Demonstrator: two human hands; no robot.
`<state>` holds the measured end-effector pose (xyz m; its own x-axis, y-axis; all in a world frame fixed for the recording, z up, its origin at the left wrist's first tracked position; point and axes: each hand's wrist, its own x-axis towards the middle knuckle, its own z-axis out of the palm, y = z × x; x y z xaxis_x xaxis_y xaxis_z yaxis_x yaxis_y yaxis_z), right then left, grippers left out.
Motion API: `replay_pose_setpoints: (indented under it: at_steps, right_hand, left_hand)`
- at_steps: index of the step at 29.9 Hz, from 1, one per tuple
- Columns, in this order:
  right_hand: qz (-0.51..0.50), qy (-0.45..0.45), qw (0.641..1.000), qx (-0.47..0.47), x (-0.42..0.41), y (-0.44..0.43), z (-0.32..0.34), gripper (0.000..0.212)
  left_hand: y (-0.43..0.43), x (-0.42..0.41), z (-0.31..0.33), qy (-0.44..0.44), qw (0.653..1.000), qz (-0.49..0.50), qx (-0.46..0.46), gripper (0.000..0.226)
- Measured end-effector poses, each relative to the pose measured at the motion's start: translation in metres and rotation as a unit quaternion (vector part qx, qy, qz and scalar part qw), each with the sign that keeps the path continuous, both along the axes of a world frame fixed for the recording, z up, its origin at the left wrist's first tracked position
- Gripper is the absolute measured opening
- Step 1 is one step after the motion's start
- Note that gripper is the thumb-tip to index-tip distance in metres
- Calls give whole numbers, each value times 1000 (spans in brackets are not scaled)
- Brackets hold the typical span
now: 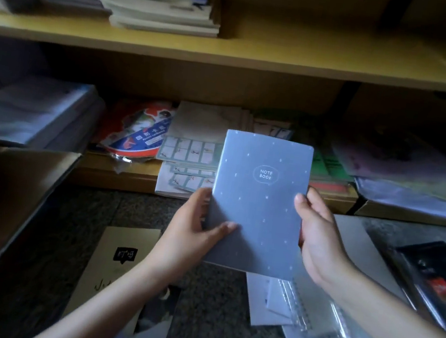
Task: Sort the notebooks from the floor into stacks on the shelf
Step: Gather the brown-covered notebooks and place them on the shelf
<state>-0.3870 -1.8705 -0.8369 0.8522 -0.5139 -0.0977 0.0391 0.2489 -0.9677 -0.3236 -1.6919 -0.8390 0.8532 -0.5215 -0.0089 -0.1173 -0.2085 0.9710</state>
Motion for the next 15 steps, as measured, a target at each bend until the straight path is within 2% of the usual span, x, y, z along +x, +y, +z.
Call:
replay_pose_setpoints:
  at_steps: [2, 4, 7, 11, 13, 15]
  right_hand:
    - [-11, -13, 1000, 16, 8, -5, 10, 25]
    - [-46, -13, 998, 50, 18, -10, 23, 22]
    - [-10, -53, 998, 42, 34, -18, 48, 33]
    - [77, -116, 988, -62, 48, -13, 94, 46]
    - [103, -151, 977, -106, 58, -4, 112, 47]
    - [82, -165, 974, -129, 76, 7, 127, 47]
  left_hand:
    - [-2, -5, 11, 61, 995, -24, -74, 28]
    - [-3, -10, 25, 95, 985, -52, -133, 25]
    - [-7, 0, 59, 40, 985, -36, -166, 27]
    - [-13, 40, 111, -44, 972, 36, -228, 23]
    - [-14, 65, 138, -65, 970, 80, -221, 19]
    - [-14, 88, 163, -70, 970, 117, -201, 19]
